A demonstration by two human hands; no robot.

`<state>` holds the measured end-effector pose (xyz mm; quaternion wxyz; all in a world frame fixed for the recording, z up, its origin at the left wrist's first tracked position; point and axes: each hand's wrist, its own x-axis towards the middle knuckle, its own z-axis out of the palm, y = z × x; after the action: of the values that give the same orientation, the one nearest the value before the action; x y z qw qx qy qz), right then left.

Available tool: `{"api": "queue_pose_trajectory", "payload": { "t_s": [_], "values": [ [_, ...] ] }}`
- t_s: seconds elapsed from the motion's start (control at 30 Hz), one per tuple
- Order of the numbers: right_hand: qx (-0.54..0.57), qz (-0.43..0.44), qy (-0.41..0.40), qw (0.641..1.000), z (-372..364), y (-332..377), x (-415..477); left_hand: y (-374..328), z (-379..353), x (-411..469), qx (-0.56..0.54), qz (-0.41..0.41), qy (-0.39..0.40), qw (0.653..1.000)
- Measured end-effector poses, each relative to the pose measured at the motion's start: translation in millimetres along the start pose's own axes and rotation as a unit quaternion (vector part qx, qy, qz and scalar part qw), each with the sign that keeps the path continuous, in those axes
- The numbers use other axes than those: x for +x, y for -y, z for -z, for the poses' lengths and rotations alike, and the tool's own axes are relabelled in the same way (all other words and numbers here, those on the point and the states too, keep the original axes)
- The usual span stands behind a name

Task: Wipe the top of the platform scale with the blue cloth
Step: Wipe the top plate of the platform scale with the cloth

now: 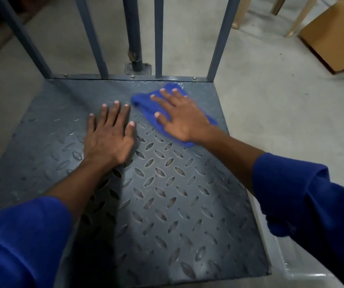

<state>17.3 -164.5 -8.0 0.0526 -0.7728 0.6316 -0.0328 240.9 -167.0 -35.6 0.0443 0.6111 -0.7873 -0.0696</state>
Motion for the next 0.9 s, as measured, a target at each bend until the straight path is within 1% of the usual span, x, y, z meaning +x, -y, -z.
{"api": "queue_pose_trajectory", "payload": {
  "t_s": [0.03,0.07,0.1,0.13,0.2,0.23,0.27,0.3,0.37,0.4,0.43,0.47,0.5,0.53,0.57,0.6,0.63,0.67,0.73,0.8,0.83,0.87,0.9],
  "values": [
    [0.007,0.05,0.01,0.999,-3,6,-3,-2,-1,-2,-0.003,0.007,-0.003,1.0],
    [0.014,0.064,0.015,0.998,-3,4,-2,-5,-1,-3,-0.006,0.013,-0.006,1.0],
    [0.024,0.04,0.014,0.999,-2,-3,0,-8,-1,-5,-0.009,0.018,-0.006,1.0],
    [0.031,-0.015,0.005,0.999,1,-14,3,-11,0,-7,-0.014,0.02,-0.004,1.0],
    [0.038,-0.164,-0.017,0.986,8,-39,5,-14,-2,-13,-0.022,0.021,-0.004,1.0],
    [0.039,-0.207,-0.024,0.977,8,-43,4,-15,-3,-18,-0.024,0.018,-0.008,1.0],
    [0.033,-0.206,-0.023,0.978,7,-39,2,-17,-3,-23,-0.024,0.013,-0.011,1.0],
    [0.023,-0.16,-0.022,0.987,4,-30,-3,-21,-3,-28,-0.026,0.006,-0.012,1.0],
    [0.019,0.002,-0.019,1.0,-2,-9,-23,-30,-3,-37,-0.024,-0.01,-0.005,1.0],
    [0.02,0.072,-0.011,0.997,-6,-8,-32,-34,-4,-40,-0.021,-0.018,-0.004,1.0],
    [0.019,0.109,-0.007,0.994,-6,-13,-36,-36,-4,-43,-0.018,-0.022,-0.004,1.0],
    [0.02,0.098,-0.01,0.995,-4,-22,-35,-37,-5,-45,-0.018,-0.023,-0.003,1.0],
    [0.024,0.042,-0.021,0.999,-2,-33,-32,-38,-5,-47,-0.018,-0.023,-0.001,1.0],
    [0.032,-0.047,-0.031,0.998,3,-45,-31,-38,-5,-49,-0.019,-0.026,0.001,0.999],
    [0.04,-0.136,-0.034,0.989,7,-54,-31,-39,-5,-52,-0.018,-0.029,0.004,0.999],
    [0.041,-0.192,-0.034,0.98,8,-58,-34,-40,-5,-56,-0.016,-0.033,0.005,0.999],
    [0.029,-0.193,-0.033,0.98,7,-53,-39,-41,-6,-59,-0.017,-0.038,0.004,0.999],
    [0.016,-0.154,-0.035,0.987,5,-42,-48,-42,-6,-63,-0.019,-0.043,0.005,0.999],
    [0.011,-0.022,-0.032,0.999,-4,-12,-75,-45,-6,-72,-0.027,-0.046,0.006,0.999],
    [0.011,0.082,-0.003,0.997,-10,-1,-102,-47,-6,-79,-0.025,-0.046,0.003,0.999],
    [0.006,0.112,0.011,0.994,-7,-4,-106,-48,-6,-81,-0.023,-0.046,0.002,0.999],
    [0.003,0.117,0.022,0.993,-2,-11,-105,-48,-7,-82,-0.023,-0.044,0.002,0.999],
    [0.002,0.093,0.029,0.995,2,-20,-101,-49,-7,-83,-0.025,-0.043,0.004,0.999]
  ]
}}
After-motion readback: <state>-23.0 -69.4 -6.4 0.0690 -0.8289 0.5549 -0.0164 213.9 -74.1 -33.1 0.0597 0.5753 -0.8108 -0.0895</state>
